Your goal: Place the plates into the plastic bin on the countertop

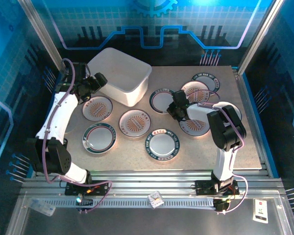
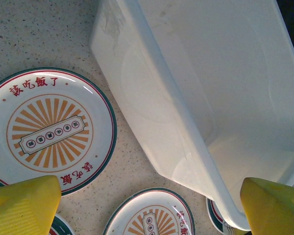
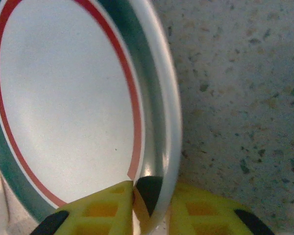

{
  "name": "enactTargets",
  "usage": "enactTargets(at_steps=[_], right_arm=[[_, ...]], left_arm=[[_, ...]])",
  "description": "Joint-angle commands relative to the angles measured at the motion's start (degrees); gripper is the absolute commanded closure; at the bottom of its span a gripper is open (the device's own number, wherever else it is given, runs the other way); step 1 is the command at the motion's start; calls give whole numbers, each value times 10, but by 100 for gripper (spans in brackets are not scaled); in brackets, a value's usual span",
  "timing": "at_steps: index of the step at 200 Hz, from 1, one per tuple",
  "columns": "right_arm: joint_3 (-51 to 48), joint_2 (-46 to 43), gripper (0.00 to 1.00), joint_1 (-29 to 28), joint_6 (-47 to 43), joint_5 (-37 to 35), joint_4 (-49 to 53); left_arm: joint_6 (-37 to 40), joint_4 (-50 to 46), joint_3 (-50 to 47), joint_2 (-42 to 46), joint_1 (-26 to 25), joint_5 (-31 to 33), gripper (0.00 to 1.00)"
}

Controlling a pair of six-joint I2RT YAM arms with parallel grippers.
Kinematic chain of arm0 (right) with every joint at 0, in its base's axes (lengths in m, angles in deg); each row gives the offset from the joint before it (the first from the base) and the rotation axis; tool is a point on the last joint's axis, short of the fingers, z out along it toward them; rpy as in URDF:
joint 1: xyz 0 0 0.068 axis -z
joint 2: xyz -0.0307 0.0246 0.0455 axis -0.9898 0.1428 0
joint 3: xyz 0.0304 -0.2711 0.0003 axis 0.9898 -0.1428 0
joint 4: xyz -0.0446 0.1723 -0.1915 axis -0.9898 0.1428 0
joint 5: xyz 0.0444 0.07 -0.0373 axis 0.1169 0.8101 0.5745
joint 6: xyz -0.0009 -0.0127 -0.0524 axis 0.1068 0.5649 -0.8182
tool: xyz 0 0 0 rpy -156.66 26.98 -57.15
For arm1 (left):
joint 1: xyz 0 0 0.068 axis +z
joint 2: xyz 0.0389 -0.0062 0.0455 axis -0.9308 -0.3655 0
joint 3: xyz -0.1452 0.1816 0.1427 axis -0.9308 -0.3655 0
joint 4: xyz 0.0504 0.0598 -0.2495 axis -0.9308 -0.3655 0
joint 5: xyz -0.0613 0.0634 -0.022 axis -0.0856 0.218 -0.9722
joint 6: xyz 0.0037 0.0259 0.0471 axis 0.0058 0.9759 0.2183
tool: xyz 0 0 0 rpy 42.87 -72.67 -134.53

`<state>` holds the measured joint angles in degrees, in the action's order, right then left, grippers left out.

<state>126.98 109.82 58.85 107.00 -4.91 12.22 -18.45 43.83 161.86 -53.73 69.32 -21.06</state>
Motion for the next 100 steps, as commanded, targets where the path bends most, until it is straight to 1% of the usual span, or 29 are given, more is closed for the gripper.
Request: enactTargets(at_steps=[1,22,55,67,77,87,100], right_arm=[[-12,-9,85,-14,5,-45,-5],[-27,-37,91,-16,12,-66,-12],[-47,-76,95,-17,13,-76,-29],[-53,-90,98,-18,9,-77,-36],[-58,-103,100,-18,4,-79,-42],[-63,-116,100,-17,-1,-82,-46],[-70,-132,100,-16,-10,-80,-53]], left_arm=[[9,-17,-8,26,8,-3,4],[3,-22,-7,33,8,-6,4],[-5,-26,-8,41,7,-10,5],[-1,-27,-8,43,6,-10,6],[8,-29,-6,43,2,-12,6],[28,-29,1,40,-5,-14,6],[72,-23,10,36,-21,-15,6]])
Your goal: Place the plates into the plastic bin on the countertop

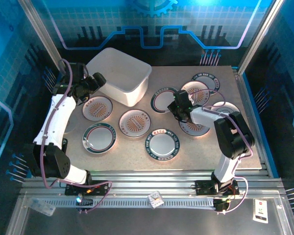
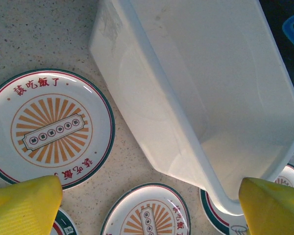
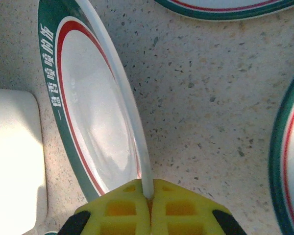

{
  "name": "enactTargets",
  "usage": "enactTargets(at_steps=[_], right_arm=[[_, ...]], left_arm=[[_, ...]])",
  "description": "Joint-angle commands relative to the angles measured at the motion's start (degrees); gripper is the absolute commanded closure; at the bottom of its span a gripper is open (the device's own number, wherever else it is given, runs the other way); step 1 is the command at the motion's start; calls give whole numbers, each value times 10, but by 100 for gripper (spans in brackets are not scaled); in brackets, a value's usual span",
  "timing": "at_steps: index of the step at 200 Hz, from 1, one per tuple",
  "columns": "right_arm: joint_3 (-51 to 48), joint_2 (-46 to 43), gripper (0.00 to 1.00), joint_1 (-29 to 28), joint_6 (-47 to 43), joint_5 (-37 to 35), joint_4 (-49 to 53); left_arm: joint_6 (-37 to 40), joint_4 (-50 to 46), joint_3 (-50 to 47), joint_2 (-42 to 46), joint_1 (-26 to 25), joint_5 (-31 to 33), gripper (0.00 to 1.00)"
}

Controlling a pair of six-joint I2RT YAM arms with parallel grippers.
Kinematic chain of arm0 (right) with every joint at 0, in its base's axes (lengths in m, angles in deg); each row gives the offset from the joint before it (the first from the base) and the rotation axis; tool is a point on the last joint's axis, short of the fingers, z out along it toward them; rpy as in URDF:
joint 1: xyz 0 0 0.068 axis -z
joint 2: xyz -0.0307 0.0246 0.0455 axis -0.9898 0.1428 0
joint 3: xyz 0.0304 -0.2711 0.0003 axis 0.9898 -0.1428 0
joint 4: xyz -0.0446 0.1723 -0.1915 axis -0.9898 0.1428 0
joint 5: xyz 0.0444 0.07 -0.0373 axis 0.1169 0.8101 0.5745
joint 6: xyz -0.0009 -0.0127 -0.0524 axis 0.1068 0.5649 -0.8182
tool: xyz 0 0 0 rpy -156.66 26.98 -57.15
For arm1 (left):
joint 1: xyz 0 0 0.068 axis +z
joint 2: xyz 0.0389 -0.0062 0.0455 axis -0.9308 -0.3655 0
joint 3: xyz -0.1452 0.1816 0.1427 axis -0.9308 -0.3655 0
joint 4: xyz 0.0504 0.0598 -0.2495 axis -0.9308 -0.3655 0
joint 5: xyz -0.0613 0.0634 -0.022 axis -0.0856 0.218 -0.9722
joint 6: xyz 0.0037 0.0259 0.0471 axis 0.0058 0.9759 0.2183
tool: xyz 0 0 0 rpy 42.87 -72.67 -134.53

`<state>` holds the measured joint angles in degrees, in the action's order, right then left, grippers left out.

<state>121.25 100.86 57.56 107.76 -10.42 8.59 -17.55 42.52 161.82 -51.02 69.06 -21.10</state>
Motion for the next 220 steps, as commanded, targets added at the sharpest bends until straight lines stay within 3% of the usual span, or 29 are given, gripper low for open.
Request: enactTargets(at_steps=[1,53,97,135,220], right_arm=[[-13,-44,100,-3,-18,-24,-18],[-48,-122,100,3,-61,-19,-28],[-75,-228,100,26,-112,-20,7],[-115,-328,100,67,-144,-14,55],[-175,-442,100,135,-176,11,119]], left_arm=[[68,-10,11,9,-21,-15,6],[286,-48,122,-72,-120,27,4],[391,-114,273,-209,-176,53,3],[425,-200,413,-323,-195,40,7],[401,-248,450,-396,-221,34,10]])
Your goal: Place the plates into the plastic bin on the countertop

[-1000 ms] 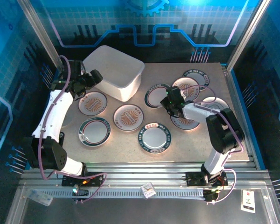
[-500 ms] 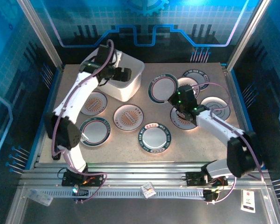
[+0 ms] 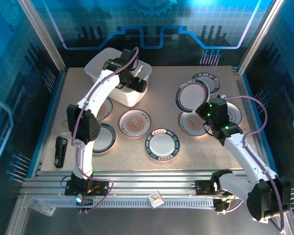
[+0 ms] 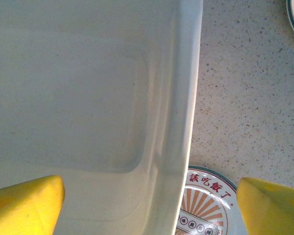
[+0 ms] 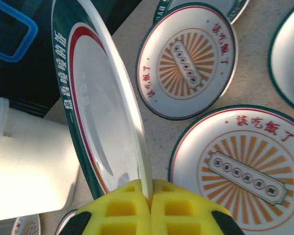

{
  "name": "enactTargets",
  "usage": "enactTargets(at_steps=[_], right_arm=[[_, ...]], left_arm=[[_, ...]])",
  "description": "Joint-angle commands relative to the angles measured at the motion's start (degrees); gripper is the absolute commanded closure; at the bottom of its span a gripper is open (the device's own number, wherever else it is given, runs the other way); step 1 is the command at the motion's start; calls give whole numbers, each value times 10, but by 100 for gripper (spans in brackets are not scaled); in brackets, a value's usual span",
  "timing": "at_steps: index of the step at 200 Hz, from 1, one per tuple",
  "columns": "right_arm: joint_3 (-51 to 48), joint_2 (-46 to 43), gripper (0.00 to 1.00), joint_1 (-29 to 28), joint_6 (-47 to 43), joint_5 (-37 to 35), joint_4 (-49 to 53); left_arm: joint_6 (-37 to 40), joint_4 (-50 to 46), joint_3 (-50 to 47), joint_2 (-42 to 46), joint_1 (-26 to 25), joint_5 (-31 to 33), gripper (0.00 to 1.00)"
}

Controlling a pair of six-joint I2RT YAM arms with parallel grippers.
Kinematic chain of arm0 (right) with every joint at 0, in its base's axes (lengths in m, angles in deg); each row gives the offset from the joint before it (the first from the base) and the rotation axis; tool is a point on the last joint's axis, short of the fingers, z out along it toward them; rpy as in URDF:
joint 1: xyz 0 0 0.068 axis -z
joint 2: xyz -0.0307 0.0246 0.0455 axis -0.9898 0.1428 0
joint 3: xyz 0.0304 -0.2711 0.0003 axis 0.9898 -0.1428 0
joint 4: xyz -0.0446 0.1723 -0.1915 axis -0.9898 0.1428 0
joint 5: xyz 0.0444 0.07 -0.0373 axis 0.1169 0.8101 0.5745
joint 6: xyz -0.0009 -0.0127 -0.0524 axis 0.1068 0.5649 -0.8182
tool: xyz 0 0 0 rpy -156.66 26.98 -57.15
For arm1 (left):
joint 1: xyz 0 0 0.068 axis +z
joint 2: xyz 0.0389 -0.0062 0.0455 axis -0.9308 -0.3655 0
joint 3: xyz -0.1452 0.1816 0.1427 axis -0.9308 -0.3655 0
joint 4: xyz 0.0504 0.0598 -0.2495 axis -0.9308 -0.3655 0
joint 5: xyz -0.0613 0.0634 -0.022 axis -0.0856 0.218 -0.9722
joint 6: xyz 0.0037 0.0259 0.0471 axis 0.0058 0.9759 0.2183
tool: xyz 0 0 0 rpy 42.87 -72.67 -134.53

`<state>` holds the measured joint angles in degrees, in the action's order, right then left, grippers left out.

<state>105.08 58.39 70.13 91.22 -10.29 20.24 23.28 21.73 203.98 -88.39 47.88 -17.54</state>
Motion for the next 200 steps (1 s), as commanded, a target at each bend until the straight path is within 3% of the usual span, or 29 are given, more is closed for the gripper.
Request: enactTargets(at_steps=[1,96,200], right_arm=[[-14,-18,100,9,-10,10,3],[-49,-58,100,22,7,34,2],[-42,-111,100,84,-3,100,29]], left_arm=[[-8,-41,29,-24,-9,-2,10],[-95,-85,88,-74,-34,-42,32],[-266,-65,190,-132,-67,-139,33]])
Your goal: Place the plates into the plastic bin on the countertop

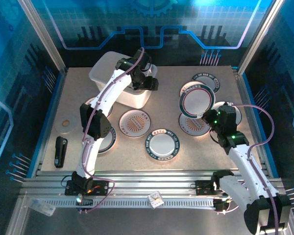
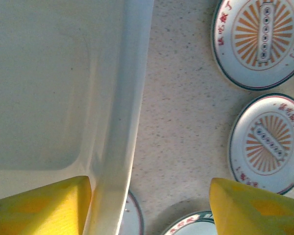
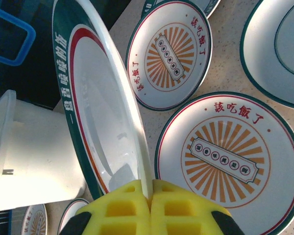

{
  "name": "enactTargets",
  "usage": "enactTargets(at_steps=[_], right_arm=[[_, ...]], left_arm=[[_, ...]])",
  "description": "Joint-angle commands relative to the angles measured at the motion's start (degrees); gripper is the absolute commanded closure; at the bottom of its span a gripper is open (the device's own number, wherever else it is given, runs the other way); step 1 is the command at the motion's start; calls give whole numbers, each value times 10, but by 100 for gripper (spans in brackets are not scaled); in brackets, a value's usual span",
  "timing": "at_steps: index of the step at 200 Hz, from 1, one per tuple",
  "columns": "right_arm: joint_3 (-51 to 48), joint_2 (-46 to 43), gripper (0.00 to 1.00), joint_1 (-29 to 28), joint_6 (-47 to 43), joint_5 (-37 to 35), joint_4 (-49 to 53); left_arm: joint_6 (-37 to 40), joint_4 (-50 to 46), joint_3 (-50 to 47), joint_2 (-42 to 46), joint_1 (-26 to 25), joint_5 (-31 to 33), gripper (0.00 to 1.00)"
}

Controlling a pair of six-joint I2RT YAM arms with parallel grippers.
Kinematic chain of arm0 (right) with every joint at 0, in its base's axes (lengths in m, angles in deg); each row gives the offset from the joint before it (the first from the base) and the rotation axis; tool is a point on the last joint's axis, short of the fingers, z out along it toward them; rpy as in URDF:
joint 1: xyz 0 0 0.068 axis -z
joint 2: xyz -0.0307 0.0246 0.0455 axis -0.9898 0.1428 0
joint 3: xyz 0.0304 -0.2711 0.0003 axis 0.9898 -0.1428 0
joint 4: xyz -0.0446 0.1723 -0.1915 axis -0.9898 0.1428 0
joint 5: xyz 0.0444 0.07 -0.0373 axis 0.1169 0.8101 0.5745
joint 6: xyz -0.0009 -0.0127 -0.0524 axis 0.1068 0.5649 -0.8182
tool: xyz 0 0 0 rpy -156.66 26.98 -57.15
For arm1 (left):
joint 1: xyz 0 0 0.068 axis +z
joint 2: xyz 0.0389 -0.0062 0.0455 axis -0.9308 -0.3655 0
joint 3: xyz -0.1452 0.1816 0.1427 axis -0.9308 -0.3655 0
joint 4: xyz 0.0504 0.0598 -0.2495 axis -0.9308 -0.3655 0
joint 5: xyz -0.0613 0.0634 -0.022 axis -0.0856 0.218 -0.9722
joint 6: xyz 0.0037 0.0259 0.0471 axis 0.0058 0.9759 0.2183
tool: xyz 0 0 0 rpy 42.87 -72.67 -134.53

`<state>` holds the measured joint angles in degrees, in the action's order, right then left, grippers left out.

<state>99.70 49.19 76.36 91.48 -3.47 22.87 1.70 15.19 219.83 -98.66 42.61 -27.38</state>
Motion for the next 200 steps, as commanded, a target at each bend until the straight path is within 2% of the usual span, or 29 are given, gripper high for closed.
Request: enactTargets(at_steps=[1,55,128,147,164,200], right_arm=[[12,-20,100,23,-6,32,3],[19,-45,100,52,-14,52,27],[62,-59,100,68,-30,49,69],[80,-65,100,76,-39,50,85],[106,-56,100,79,-53,57,99],[192,4,100,78,-87,92,112]], left_arm=[[-50,1,33,-31,-15,-40,33],[-99,33,59,-55,-44,-52,29],[-205,167,59,-60,-90,-82,25],[-200,170,58,-46,-92,-73,23],[-170,158,51,-20,-93,-39,20],[-107,167,-19,68,-79,28,15]])
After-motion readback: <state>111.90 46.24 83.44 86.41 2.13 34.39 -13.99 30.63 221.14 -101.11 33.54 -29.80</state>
